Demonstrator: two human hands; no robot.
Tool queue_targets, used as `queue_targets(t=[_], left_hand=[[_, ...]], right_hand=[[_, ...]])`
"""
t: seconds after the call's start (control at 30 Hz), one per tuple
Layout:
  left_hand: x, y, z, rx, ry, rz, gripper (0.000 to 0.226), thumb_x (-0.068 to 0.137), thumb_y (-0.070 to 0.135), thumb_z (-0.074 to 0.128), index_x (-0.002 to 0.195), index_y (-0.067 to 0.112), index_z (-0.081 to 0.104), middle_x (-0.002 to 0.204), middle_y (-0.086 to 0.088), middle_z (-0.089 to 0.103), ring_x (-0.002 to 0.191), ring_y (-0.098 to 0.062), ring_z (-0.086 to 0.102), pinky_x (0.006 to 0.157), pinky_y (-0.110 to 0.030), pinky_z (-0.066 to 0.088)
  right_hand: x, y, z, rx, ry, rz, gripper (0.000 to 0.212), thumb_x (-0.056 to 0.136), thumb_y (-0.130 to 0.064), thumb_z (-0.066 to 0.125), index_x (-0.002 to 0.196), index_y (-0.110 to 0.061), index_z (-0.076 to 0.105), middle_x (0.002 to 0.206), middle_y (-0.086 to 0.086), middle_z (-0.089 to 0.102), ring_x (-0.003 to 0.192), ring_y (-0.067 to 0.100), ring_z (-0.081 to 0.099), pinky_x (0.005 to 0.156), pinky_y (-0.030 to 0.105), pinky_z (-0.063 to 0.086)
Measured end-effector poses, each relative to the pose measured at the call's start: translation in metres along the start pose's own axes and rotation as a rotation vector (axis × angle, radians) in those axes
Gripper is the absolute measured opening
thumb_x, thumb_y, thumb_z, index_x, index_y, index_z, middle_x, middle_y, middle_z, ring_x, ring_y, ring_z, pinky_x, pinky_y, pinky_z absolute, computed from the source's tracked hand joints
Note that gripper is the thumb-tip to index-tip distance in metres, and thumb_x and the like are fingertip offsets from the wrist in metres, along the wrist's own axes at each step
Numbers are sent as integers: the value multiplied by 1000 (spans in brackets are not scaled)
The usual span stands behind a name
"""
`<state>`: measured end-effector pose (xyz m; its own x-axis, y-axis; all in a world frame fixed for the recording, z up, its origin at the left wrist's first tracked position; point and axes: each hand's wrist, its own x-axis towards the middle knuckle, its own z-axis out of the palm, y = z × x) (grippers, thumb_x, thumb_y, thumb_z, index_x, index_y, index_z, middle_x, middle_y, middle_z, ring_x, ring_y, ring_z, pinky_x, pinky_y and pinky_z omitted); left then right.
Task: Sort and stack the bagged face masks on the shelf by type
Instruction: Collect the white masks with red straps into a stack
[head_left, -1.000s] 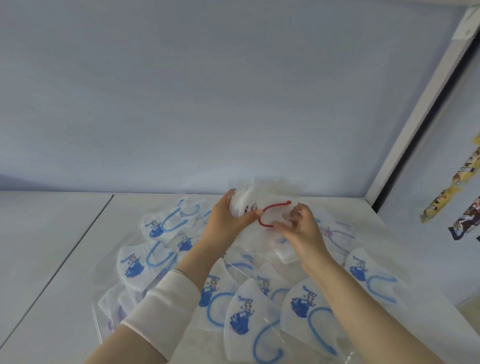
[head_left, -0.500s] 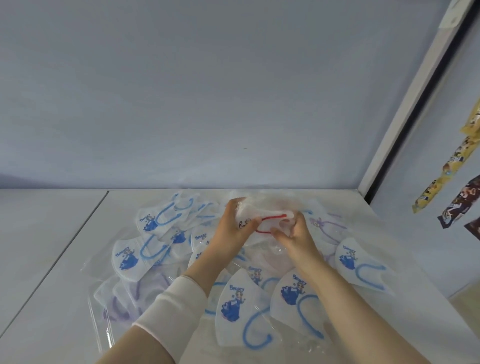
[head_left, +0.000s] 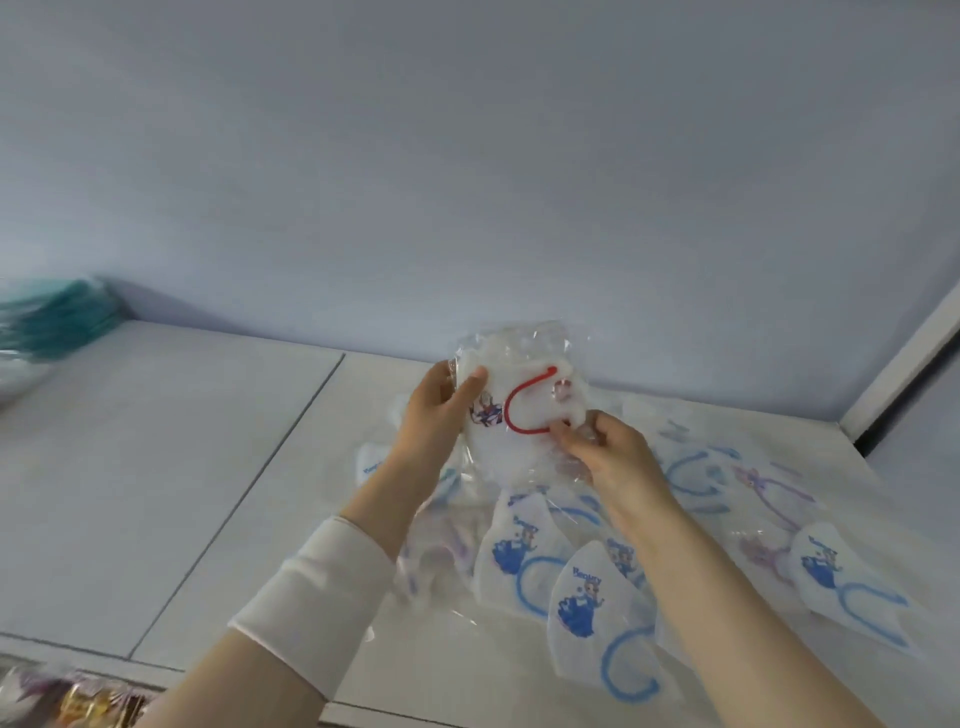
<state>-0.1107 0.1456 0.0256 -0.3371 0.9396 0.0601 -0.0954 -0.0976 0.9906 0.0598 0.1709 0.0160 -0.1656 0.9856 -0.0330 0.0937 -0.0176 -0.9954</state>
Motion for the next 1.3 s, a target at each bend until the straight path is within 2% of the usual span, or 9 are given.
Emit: queue_targets(t=[0.1, 0.23, 0.43, 0.6, 0.77, 0.97, 1.07, 1.2, 1.3], left_hand=[[1, 14, -65, 47, 65, 20, 11, 85, 21, 65, 84, 12, 59, 80, -8, 61, 72, -17, 56, 71, -31, 46], [2, 30, -167, 74, 100, 14, 11, 83, 19, 67, 81, 12, 59, 84, -14, 59, 79, -22, 54, 76, -41, 48], [11, 37, -306, 124, 140, -29, 15, 87, 12, 65, 91, -1, 57, 86, -16, 60, 78, -24, 57, 83, -49, 53], [19, 45, -362, 111, 87, -92, 10, 89, 13, 64, 84, 8, 56, 83, -12, 63, 77, -26, 61, 74, -34, 55], [25, 47, -418, 93, 143, -107, 20, 87, 18, 65, 104, 10, 57, 93, -7, 68, 80, -17, 67, 75, -28, 58], [68, 58, -524, 393, 269, -117, 36, 81, 25, 73, 108, 6, 59, 91, -4, 61, 75, -18, 59, 67, -28, 51], [90, 67, -568, 610, 218, -112, 29, 81, 28, 73, 95, 9, 56, 75, 2, 51, 65, -17, 51, 58, -21, 46], [108, 63, -609, 816, 121, -146, 33, 80, 33, 73, 68, 19, 46, 70, 1, 51, 79, -25, 58, 80, -37, 51], [118, 59, -621, 931, 26, -135, 33, 81, 36, 70, 68, 17, 47, 72, 0, 51, 76, -23, 52, 68, -31, 45]], right_hand=[[-5, -10, 62, 26, -42, 11, 28, 81, -17, 70, 61, -16, 50, 62, 1, 46, 67, 20, 47, 70, 36, 41], [-15, -18, 159, 127, -124, 62, 8, 81, -12, 69, 74, -11, 64, 76, 8, 62, 73, 20, 57, 76, 35, 47], [-36, -20, 291, 193, -192, 151, 16, 83, -10, 64, 68, -14, 59, 58, -4, 61, 49, 4, 57, 55, 17, 47], [-37, -22, 345, 291, -181, 209, 18, 85, -7, 61, 67, -8, 56, 58, 2, 55, 46, 7, 54, 50, 16, 49], [-28, -15, 406, 337, -222, 272, 28, 88, -3, 56, 63, -9, 46, 45, -6, 50, 38, 3, 45, 44, 13, 43], [-25, -32, 521, 156, -162, 171, 12, 84, -4, 65, 85, -11, 55, 74, 4, 60, 59, 13, 58, 49, 15, 52], [-22, -37, 571, 39, -49, 103, 25, 80, -6, 71, 97, -9, 52, 78, 2, 60, 61, 16, 60, 54, 20, 54], [-21, -29, 614, -199, 75, 123, 31, 77, -16, 74, 99, -12, 53, 78, -2, 58, 74, 25, 63, 74, 33, 51], [-20, -27, 626, -413, 136, 132, 35, 77, -27, 73, 105, -12, 58, 88, 1, 62, 88, 25, 65, 79, 34, 51]])
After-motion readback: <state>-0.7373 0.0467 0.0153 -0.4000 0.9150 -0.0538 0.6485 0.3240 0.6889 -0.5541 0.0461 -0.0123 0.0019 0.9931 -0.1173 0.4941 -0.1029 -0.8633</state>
